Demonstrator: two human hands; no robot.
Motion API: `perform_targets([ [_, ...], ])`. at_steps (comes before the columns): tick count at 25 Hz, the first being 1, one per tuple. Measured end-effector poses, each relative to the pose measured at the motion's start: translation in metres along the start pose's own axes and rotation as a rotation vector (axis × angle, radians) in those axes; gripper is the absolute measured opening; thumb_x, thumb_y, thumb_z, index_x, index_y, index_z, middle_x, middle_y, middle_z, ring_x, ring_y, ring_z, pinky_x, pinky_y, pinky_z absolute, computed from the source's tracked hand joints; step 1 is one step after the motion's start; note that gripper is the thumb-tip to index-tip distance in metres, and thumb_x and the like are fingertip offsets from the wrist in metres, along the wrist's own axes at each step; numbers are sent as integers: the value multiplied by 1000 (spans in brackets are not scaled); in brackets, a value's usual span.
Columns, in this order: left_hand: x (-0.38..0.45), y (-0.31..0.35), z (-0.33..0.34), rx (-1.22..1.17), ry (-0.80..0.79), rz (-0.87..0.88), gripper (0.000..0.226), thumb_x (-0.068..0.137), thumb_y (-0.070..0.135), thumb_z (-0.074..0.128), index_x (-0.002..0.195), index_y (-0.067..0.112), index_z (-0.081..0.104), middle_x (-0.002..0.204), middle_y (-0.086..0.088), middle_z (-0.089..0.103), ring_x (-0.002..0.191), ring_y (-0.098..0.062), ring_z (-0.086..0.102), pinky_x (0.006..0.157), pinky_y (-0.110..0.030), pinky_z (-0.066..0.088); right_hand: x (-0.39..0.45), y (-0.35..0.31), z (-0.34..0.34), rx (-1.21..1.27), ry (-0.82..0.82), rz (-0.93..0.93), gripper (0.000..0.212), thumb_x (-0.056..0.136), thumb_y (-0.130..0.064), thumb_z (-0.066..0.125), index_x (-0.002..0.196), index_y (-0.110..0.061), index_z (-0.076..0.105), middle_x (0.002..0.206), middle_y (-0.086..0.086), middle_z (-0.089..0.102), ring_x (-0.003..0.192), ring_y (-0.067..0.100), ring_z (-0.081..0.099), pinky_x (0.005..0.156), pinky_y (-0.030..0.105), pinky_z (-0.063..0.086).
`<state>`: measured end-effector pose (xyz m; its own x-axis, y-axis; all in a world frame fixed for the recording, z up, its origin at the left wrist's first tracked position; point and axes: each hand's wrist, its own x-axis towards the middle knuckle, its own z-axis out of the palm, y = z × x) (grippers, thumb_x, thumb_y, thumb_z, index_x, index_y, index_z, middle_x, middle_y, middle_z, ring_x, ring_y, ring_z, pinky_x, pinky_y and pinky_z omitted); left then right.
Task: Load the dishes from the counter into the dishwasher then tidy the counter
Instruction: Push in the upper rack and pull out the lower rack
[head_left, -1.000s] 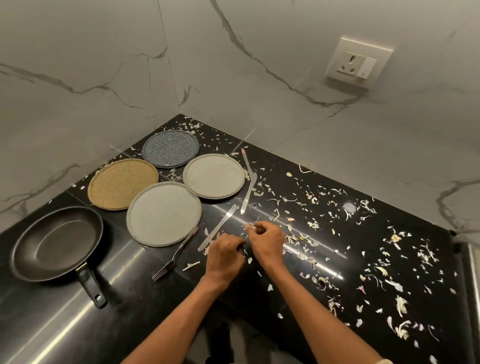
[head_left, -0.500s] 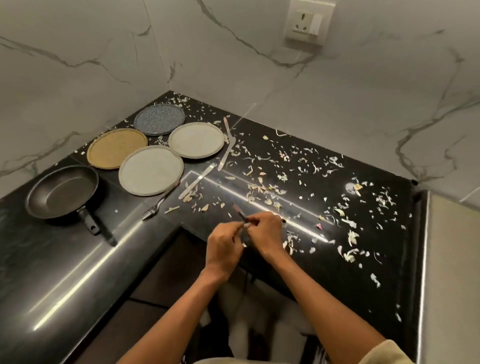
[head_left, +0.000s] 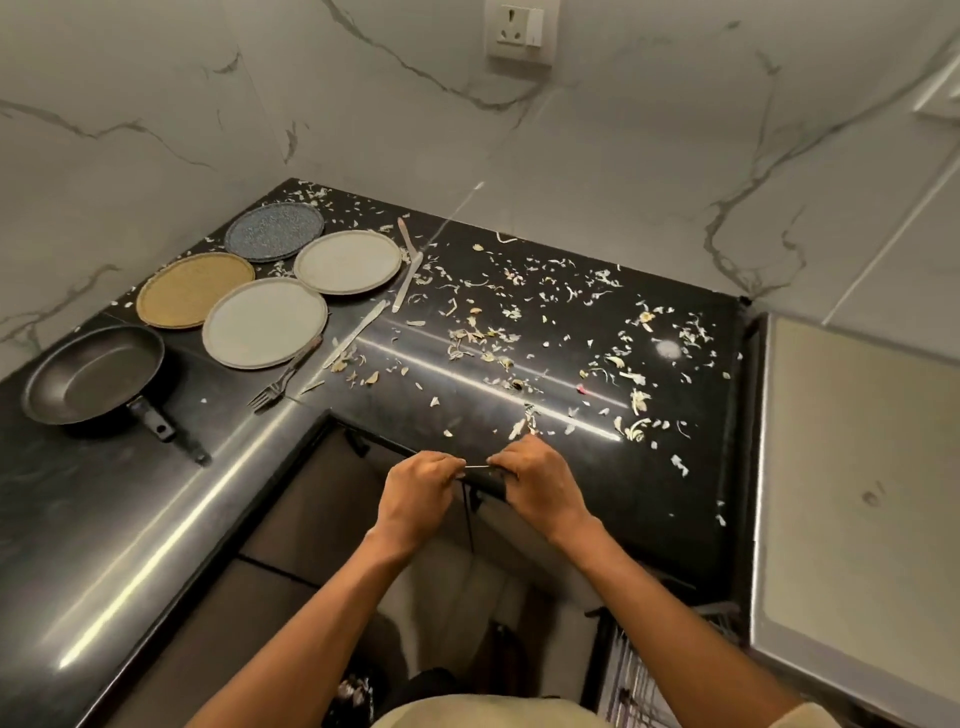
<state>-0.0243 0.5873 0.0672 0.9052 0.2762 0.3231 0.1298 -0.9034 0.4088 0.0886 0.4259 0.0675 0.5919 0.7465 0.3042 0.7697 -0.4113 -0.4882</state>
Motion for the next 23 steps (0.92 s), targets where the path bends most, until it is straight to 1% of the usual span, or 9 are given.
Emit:
perform_targets([
  [1,-7,3,0,-25,0,-6,23,70,10,63,85,14,80,83,1,77,74,-20,73,62,-29,60,-15,2,-6,-26,20,16,16,76,0,75,87,-12,79,80,1,73,77,23,63,65,38,56],
  [4,-35,11,0,-73,12,17,17,70,5,76,85,13,80,82,1,77,73,-20,73,61,-32,60,-63,7,-21,-86,96,54,14,75,-1,80,85,-11,79,84,-1,72,82,21,62,71,36,55],
  [6,-58,15,-1,-110,25,36,22,68,0,83,85,13,80,82,1,77,72,-19,73,60,-33,60,-92,3,-25,-115,120,65,15,75,0,80,84,-12,79,84,-1,70,82,19,60,72,34,53],
  [9,-109,29,-8,-129,10,79,23,68,-1,85,87,12,80,85,0,77,75,-17,73,65,-32,61,-144,-21,-20,-149,135,71,17,74,3,80,83,-12,79,83,-1,68,81,18,59,70,34,53],
  [13,-187,47,-22,-107,-48,181,11,77,4,80,85,12,80,90,0,77,85,-19,70,73,-30,59,-229,-66,-8,-184,181,108,17,74,4,80,82,-11,78,82,1,68,80,20,60,68,33,53],
  [15,-227,59,-25,-109,-109,227,9,81,6,74,84,12,79,90,1,75,81,-20,64,67,-31,56,-277,-88,-5,-193,168,146,17,73,5,80,82,-9,78,82,3,68,79,22,61,67,34,53],
  [18,-289,85,-25,-139,-203,265,9,82,3,74,85,10,78,85,-3,72,74,-20,58,57,-35,53,-350,-115,-7,-204,175,190,18,71,9,77,79,-8,76,80,5,67,77,27,60,62,39,52],
  [20,-315,103,-23,-154,-227,275,11,79,0,75,82,10,77,79,-3,67,70,-22,58,53,-33,50,-388,-125,-11,-206,161,220,23,67,12,75,79,-8,76,80,5,67,77,26,58,62,36,50],
  [23,-354,136,-21,-174,-255,281,18,72,-5,78,76,12,75,75,0,61,67,-21,58,52,-25,42,-451,-141,-20,-212,173,283,25,67,11,78,79,-10,76,80,2,67,79,20,55,64,28,44],
])
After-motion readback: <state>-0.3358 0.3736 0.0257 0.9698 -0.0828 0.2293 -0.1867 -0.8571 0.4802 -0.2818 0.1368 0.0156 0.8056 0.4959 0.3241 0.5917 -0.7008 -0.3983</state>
